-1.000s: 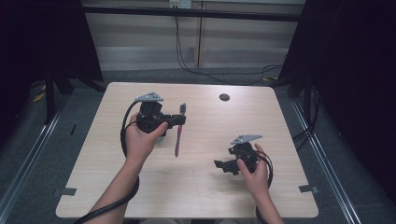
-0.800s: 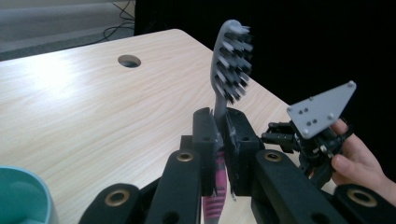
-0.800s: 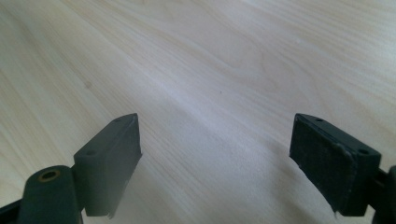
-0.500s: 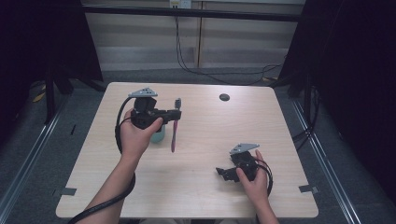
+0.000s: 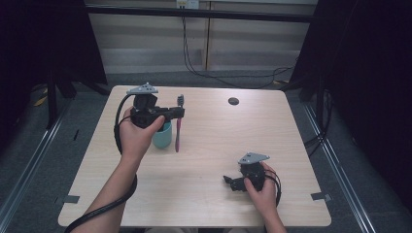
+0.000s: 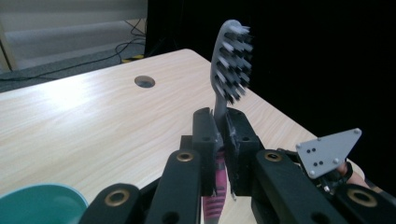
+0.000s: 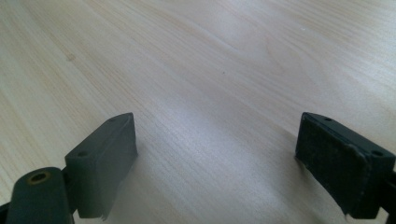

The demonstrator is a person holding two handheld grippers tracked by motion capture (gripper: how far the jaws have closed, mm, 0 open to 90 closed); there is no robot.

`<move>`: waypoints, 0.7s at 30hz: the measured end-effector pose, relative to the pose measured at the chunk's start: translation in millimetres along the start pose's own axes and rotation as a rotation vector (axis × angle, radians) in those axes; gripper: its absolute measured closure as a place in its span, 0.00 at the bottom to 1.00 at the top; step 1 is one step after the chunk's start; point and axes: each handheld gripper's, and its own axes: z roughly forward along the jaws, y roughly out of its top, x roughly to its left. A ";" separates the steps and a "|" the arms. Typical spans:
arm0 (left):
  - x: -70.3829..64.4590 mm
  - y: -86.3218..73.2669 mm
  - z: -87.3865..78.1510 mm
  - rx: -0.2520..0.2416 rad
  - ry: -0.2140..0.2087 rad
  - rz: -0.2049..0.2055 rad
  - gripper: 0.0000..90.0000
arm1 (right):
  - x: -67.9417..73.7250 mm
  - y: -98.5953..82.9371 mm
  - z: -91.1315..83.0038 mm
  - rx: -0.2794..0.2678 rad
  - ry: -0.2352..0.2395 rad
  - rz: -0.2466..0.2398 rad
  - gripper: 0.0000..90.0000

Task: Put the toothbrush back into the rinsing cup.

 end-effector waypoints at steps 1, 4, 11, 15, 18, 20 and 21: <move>0.5 0.8 0.1 -0.002 0.003 -0.001 0.94 | 0.3 0.2 0.2 0.000 0.001 0.002 0.13; 3.5 2.4 0.2 -0.008 0.007 -0.003 0.94 | 0.7 0.2 0.1 0.003 0.000 0.006 0.13; 10.9 4.7 -0.1 -0.013 0.023 -0.012 0.94 | 0.6 0.4 0.3 0.003 0.003 0.003 0.13; 13.7 6.6 -0.7 -0.020 0.026 -0.013 0.94 | 0.7 0.4 0.4 0.003 0.003 0.002 0.13; 16.3 9.4 -1.3 -0.027 0.032 -0.011 0.94 | 0.8 0.4 0.4 0.003 0.002 0.002 0.13; 18.1 11.4 -1.7 -0.040 0.035 -0.013 0.94 | 0.8 0.3 0.5 0.003 0.002 0.002 0.13; 18.1 11.4 -1.7 -0.040 0.035 -0.013 0.94 | 0.7 0.4 0.4 0.003 0.002 0.002 0.13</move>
